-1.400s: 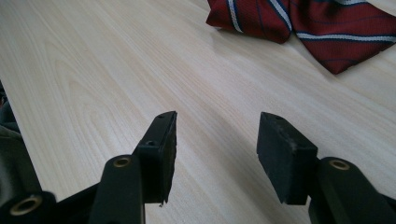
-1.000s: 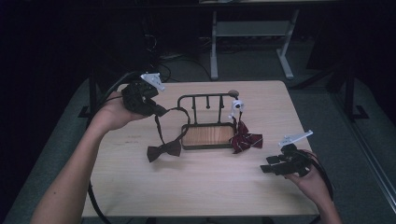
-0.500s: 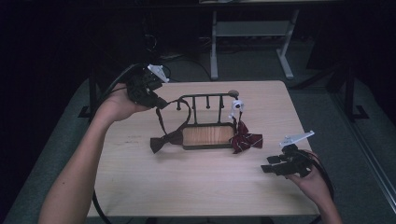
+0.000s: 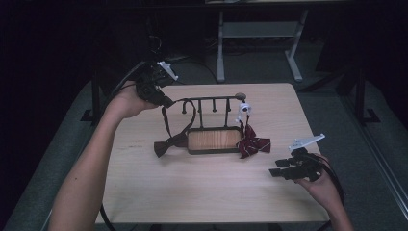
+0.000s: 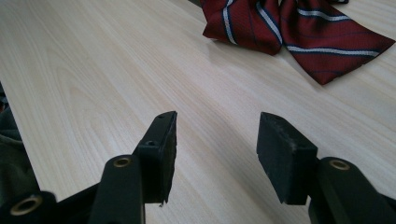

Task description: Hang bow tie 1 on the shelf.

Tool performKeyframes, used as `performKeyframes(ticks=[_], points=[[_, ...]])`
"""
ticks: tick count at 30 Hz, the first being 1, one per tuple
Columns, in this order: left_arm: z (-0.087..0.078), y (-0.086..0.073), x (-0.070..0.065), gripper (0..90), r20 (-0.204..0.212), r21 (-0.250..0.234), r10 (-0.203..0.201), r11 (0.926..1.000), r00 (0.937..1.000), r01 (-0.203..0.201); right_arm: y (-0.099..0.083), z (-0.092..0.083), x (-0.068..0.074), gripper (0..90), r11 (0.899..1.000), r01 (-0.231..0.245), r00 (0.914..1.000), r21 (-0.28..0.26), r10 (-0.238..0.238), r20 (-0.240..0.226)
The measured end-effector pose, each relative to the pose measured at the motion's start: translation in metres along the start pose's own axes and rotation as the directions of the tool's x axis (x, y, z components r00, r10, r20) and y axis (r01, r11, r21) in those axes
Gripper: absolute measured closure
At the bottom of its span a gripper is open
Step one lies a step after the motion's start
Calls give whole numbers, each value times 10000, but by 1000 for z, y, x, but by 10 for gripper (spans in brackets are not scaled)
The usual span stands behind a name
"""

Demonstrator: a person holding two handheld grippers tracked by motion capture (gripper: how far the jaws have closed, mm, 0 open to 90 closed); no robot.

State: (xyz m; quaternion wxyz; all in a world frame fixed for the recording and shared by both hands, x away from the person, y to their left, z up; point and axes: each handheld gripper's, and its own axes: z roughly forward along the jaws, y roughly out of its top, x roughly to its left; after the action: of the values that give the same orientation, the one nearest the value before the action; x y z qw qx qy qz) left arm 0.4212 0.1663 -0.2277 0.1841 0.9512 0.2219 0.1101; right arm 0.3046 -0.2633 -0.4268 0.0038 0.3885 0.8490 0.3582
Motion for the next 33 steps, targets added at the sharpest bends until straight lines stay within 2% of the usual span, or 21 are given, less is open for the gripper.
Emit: performKeyframes(ticks=[10,20,33], points=[[5,3,10,897,-140,283,-226,9993,9996,230,0,-2,0,477,10000,-17,10000,-62,18,18],[12,1,22,895,-280,511,-674,9963,9973,688,0,-2,-1,477,10000,-20,10000,-71,20,37],[21,5,27,885,-300,740,-806,9938,9963,826,0,-3,-2,476,10000,-75,10000,-54,75,17]])
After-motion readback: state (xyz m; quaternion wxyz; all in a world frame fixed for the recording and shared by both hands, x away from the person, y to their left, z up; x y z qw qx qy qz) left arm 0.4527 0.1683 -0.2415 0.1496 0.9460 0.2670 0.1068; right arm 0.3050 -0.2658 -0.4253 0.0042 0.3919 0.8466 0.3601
